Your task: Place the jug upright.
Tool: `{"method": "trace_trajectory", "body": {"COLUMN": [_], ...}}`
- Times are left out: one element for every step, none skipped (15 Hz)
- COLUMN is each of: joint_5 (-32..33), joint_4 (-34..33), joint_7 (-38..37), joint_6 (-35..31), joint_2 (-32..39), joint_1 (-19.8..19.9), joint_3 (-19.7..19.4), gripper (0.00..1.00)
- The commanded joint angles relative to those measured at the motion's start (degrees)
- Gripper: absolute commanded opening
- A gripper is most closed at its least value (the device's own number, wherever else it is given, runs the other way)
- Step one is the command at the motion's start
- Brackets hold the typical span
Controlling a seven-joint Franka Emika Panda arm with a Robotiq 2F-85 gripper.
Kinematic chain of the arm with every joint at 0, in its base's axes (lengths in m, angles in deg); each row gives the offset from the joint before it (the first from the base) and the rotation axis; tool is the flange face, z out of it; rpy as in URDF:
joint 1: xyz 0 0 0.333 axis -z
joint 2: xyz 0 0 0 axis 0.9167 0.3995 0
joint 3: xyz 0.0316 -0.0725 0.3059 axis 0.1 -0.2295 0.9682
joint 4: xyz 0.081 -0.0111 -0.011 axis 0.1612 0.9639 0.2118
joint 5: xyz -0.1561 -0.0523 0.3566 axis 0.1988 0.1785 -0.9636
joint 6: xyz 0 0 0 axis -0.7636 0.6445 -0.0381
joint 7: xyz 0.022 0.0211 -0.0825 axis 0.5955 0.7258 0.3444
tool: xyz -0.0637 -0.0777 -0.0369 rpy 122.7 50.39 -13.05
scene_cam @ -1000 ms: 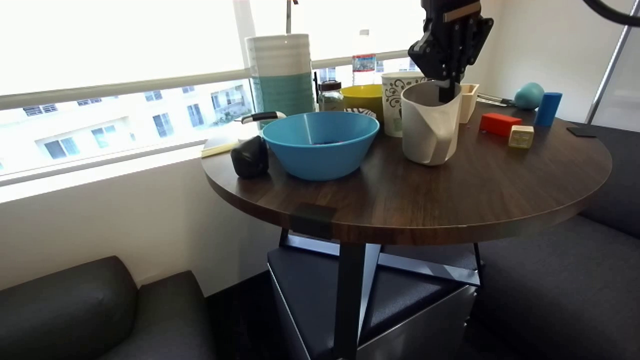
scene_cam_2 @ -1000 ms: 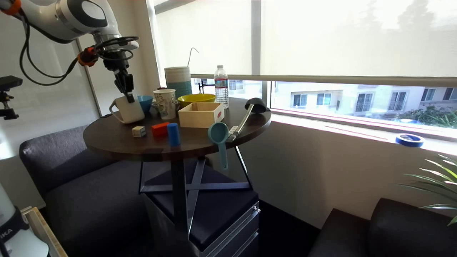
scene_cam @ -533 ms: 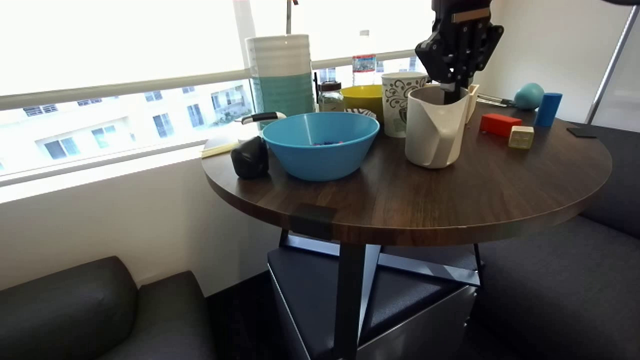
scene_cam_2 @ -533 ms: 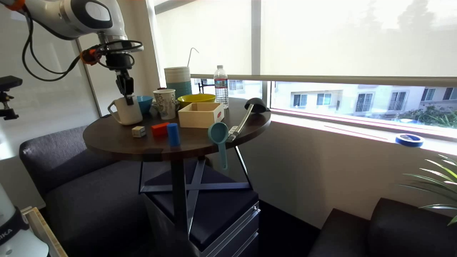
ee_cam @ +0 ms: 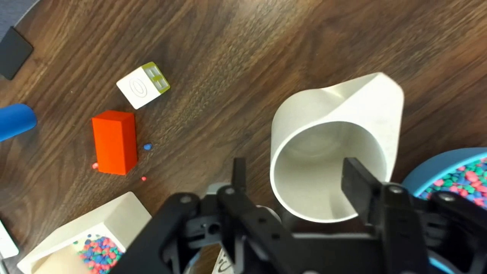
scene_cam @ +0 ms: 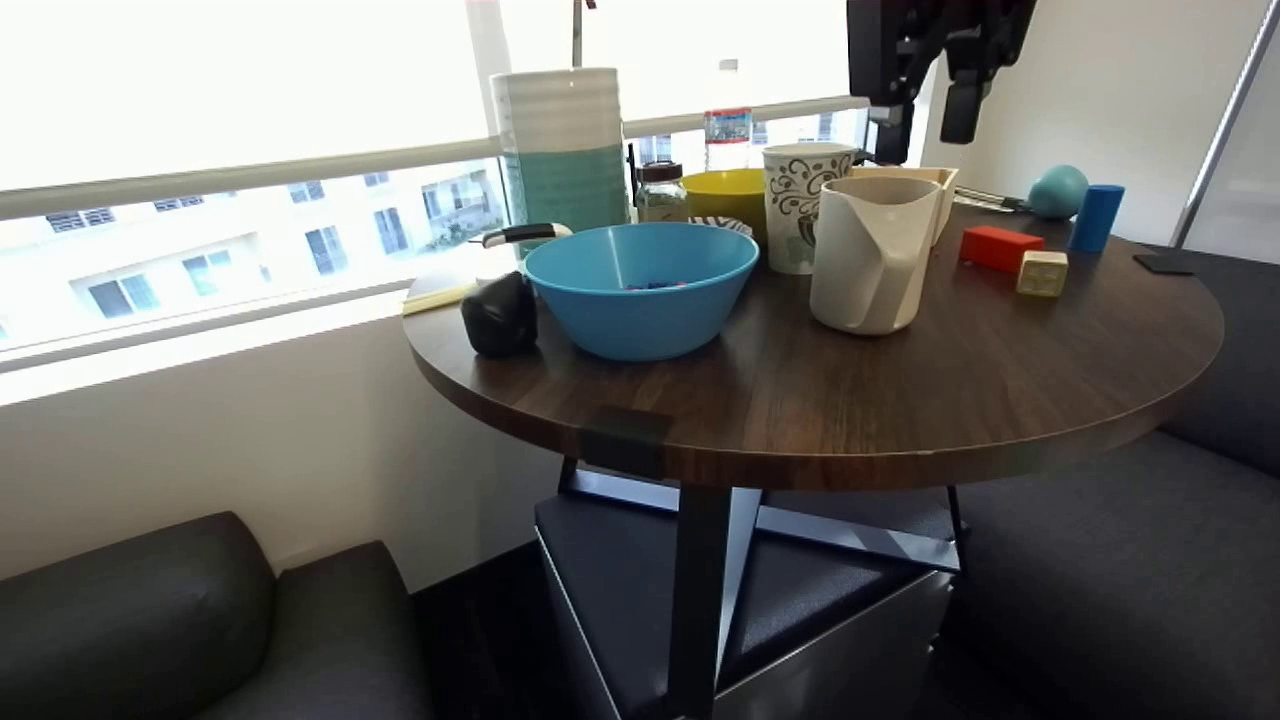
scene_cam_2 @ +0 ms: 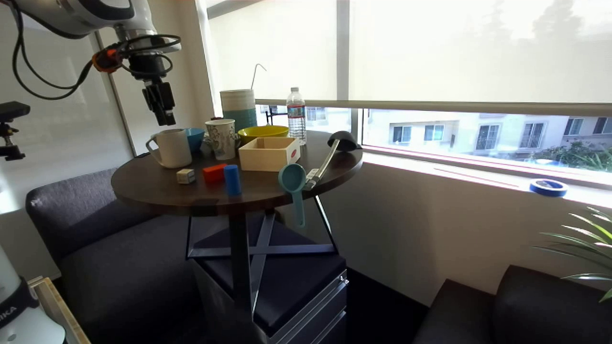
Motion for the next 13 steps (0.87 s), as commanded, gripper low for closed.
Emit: {"method": "trace_trajectory", "body": {"joint_5": [-1.0, -1.5, -2.4, -2.0, -2.0, -1.7, -1.6, -1.4, -1.0, -0.9, -0.9, -0.9, -0.9], "joint_4": [0.1, -0.2, -0.2, -0.7, -1.0, -1.5, -1.7, -2.1, -1.4, -1.6, -1.7, -1.7, -1.7], "joint_7": [3.1, 3.6, 3.7, 3.7, 3.8, 3.6, 3.2, 3.2, 3.1, 3.1, 3.1, 3.1, 3.1], "joint_6": [2.3, 2.5, 2.3, 3.1, 3.5, 4.3, 4.9, 6.1, 3.9, 4.6, 5.0, 5.1, 5.1], "joint_2": [-6.4, -7.7, -9.0, -10.2, -11.3, -12.2, -13.1, -14.0, -12.3, -13.2, -13.8, -14.1, -14.1], "joint_1": [-1.7, -2.2, -2.7, -3.1, -3.5, -3.7, -3.8, -3.9, -2.9, -3.0, -3.0, -3.1, -3.0], "joint_3": [0.8, 0.9, 1.0, 1.6, 2.0, 2.6, 3.2, 3.8, 3.6, 4.0, 4.3, 4.4, 4.4], "gripper": [0.98, 1.0, 1.0, 1.0, 1.0, 1.0, 1.0, 1.0, 1.0, 1.0, 1.0, 1.0, 1.0]}}
